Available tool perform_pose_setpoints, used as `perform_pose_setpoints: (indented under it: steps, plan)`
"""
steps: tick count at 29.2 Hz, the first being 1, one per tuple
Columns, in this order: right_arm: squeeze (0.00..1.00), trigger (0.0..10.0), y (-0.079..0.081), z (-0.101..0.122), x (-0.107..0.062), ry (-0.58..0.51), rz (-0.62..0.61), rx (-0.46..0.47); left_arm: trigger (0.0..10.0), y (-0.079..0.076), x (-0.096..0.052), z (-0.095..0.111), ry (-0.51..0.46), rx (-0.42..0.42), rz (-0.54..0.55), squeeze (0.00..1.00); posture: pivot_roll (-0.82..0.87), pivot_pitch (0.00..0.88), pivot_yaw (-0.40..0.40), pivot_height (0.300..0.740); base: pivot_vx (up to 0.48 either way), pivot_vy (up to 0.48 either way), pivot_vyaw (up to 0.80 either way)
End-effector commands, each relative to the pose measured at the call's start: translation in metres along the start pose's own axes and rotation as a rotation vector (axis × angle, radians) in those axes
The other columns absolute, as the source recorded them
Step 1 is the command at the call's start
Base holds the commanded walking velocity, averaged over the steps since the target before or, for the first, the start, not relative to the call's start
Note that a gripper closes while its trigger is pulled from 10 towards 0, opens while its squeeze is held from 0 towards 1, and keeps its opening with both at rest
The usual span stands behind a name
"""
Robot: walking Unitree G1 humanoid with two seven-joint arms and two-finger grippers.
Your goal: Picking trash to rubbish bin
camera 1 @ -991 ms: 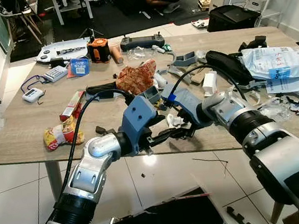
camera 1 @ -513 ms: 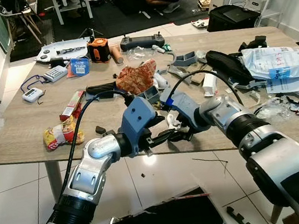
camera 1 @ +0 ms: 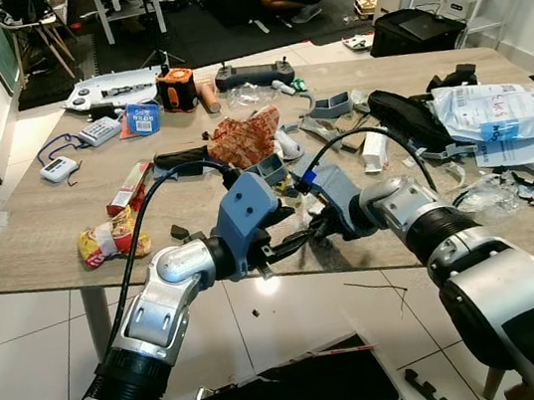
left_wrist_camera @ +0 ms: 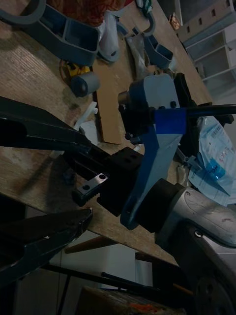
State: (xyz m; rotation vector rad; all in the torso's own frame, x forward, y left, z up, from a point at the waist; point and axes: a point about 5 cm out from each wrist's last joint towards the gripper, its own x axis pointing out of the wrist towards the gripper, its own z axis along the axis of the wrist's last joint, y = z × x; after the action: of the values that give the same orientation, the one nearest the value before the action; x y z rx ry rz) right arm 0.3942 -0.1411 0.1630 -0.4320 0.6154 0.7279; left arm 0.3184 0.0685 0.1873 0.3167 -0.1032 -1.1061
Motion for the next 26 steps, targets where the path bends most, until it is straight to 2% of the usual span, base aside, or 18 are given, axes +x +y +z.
perform_pose_setpoints:
  steps: [1, 2, 4, 5, 8, 10, 12, 13, 15, 16, 17, 18, 19, 20, 21, 22, 23, 26]
  plan:
    - [0.0, 0.0, 0.003, -0.005, 0.002, -0.02, 0.02, 0.071, 10.0, 0.001, -0.003, 0.0, 0.013, 0.009, -0.004, 0.0, 0.11, 0.091, -0.004, 0.74, 0.0, 0.0, 0.0]
    - [0.0, 0.0, 0.003, -0.005, 0.002, -0.02, 0.02, 0.071, 10.0, 0.001, -0.003, 0.0, 0.013, 0.009, -0.004, 0.0, 0.11, 0.091, -0.004, 0.74, 0.0, 0.0, 0.0]
    - [0.0, 0.0, 0.0, 0.011, -0.003, -0.117, 0.038, 0.124, 10.0, 0.003, -0.004, 0.0, 0.011, 0.008, 0.009, 0.0, 0.11, 0.09, -0.003, 0.74, 0.0, 0.0, 0.0]
    - [0.0, 0.0, 0.0, 0.011, -0.003, -0.117, 0.038, 0.124, 10.0, 0.003, -0.004, 0.0, 0.011, 0.008, 0.009, 0.0, 0.11, 0.09, -0.003, 0.74, 0.0, 0.0, 0.0]
    - [0.0, 0.0, -0.005, 0.034, -0.014, -0.231, 0.066, 0.163, 10.0, 0.005, -0.006, 0.0, 0.012, 0.008, 0.018, 0.0, 0.11, 0.086, -0.003, 0.74, 0.0, 0.0, 0.0]
    - [0.0, 0.0, -0.005, 0.034, -0.014, -0.231, 0.066, 0.163, 10.0, 0.005, -0.006, 0.0, 0.012, 0.008, 0.018, 0.0, 0.11, 0.086, -0.003, 0.74, 0.0, 0.0, 0.0]
    - [0.0, 0.0, -0.012, 0.045, -0.023, -0.316, 0.063, 0.193, 10.0, 0.007, -0.008, 0.001, 0.006, 0.011, 0.038, 0.0, 0.11, 0.081, -0.006, 0.74, 0.0, 0.0, 0.0]
    - [0.0, 0.0, -0.012, 0.045, -0.023, -0.316, 0.063, 0.193, 10.0, 0.007, -0.008, 0.001, 0.006, 0.011, 0.038, 0.0, 0.11, 0.081, -0.006, 0.74, 0.0, 0.0, 0.0]
    - [0.0, 0.0, -0.024, 0.057, -0.036, -0.482, -0.041, 0.2, 10.0, 0.015, -0.01, 0.004, -0.018, 0.004, 0.134, 0.0, 0.11, 0.073, -0.011, 0.74, 0.0, 0.0, 0.0]
    - [0.0, 0.0, -0.024, 0.057, -0.036, -0.482, -0.041, 0.2, 10.0, 0.015, -0.01, 0.004, -0.018, 0.004, 0.134, 0.0, 0.11, 0.073, -0.011, 0.74, 0.0, 0.0, 0.0]
    - [0.0, 4.2, -0.029, 0.061, -0.041, -0.552, -0.108, 0.196, 10.0, 0.021, -0.012, 0.004, -0.022, 0.002, 0.215, 0.0, 0.11, 0.069, -0.012, 0.74, 0.0, 0.0, 0.0]
    - [0.0, 4.2, -0.029, 0.061, -0.041, -0.552, -0.108, 0.196, 10.0, 0.021, -0.012, 0.004, -0.022, 0.002, 0.215, 0.0, 0.11, 0.069, -0.012, 0.74, 0.0, 0.0, 0.0]
    - [0.0, 10.0, -0.033, 0.063, -0.044, -0.629, -0.194, 0.198, 10.0, 0.031, -0.015, 0.001, -0.003, -0.014, 0.342, 0.0, 0.11, 0.069, -0.012, 0.74, 0.0, 0.0, 0.0]
    - [0.0, 10.0, -0.034, 0.063, -0.047, -0.703, -0.309, 0.167, 10.0, 0.042, -0.023, -0.003, 0.01, -0.056, 0.505, 0.0, 0.1, 0.061, -0.016, 0.74, 0.0, 0.0, 0.0]
    - [0.0, 10.0, -0.034, 0.063, -0.047, -0.703, -0.309, 0.167, 10.0, 0.042, -0.023, -0.003, 0.01, -0.056, 0.505, 0.0, 0.1, 0.061, -0.016, 0.74, 0.0, 0.0, 0.0]
    - [0.0, 10.0, -0.035, 0.059, -0.051, -0.807, -0.453, 0.208, 10.0, 0.053, -0.038, -0.008, 0.0, -0.148, 0.717, 0.0, 0.09, 0.061, -0.019, 0.74, 0.0, 0.0, 0.0]
    - [0.0, 10.0, -0.035, 0.059, -0.051, -0.807, -0.453, 0.208, 10.0, 0.053, -0.038, -0.008, 0.0, -0.148, 0.717, 0.0, 0.09, 0.061, -0.019, 0.74, 0.0, 0.0, 0.0]
    - [0.0, 10.0, -0.035, 0.052, -0.054, -0.848, -0.535, 0.262, 10.0, 0.054, -0.047, -0.008, -0.046, -0.213, 0.82, 0.0, 0.09, 0.064, -0.029, 0.74, 0.0, 0.0, 0.0]
